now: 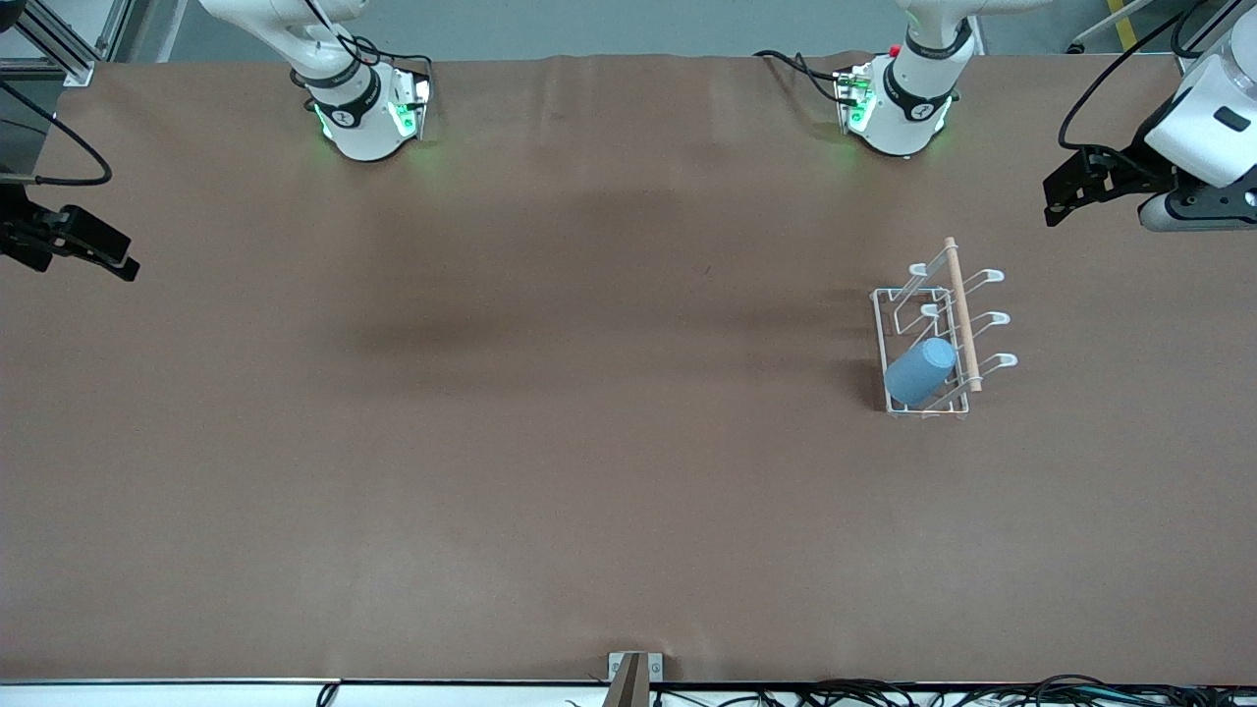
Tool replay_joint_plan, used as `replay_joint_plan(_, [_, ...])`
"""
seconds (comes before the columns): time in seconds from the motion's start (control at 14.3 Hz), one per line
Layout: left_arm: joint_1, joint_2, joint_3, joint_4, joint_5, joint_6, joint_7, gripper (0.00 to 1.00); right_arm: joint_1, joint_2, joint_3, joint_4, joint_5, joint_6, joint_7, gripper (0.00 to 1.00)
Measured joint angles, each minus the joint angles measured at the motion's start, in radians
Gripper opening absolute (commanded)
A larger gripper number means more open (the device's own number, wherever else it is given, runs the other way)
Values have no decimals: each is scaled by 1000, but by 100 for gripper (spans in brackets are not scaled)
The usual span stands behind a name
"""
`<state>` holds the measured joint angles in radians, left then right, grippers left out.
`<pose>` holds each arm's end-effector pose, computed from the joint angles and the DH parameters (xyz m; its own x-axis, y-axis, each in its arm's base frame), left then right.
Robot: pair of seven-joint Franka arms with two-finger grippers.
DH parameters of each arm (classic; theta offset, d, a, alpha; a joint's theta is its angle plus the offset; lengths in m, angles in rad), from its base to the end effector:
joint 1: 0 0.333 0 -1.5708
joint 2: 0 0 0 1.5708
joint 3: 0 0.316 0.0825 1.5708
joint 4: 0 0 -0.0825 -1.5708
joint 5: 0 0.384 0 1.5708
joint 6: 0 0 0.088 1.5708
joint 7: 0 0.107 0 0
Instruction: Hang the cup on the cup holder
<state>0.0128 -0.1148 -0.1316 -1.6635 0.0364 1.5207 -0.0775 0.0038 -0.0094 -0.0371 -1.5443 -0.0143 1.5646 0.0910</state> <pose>0.5095 -0.0609 0.6375 0.9990 -0.0382 -0.0248 -0.0395 -0.9978 -0.0535 0.5511 -0.0200 0.6417 0.9918 -0.1241 0.0308 -0.1244 -0.9922 0.0112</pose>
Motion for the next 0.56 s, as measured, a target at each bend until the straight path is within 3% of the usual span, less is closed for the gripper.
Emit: replay_joint_plan(0.56, [-7,0,0,-14,-17,8,-1,100,0,1,0,0,0,0,-21,100])
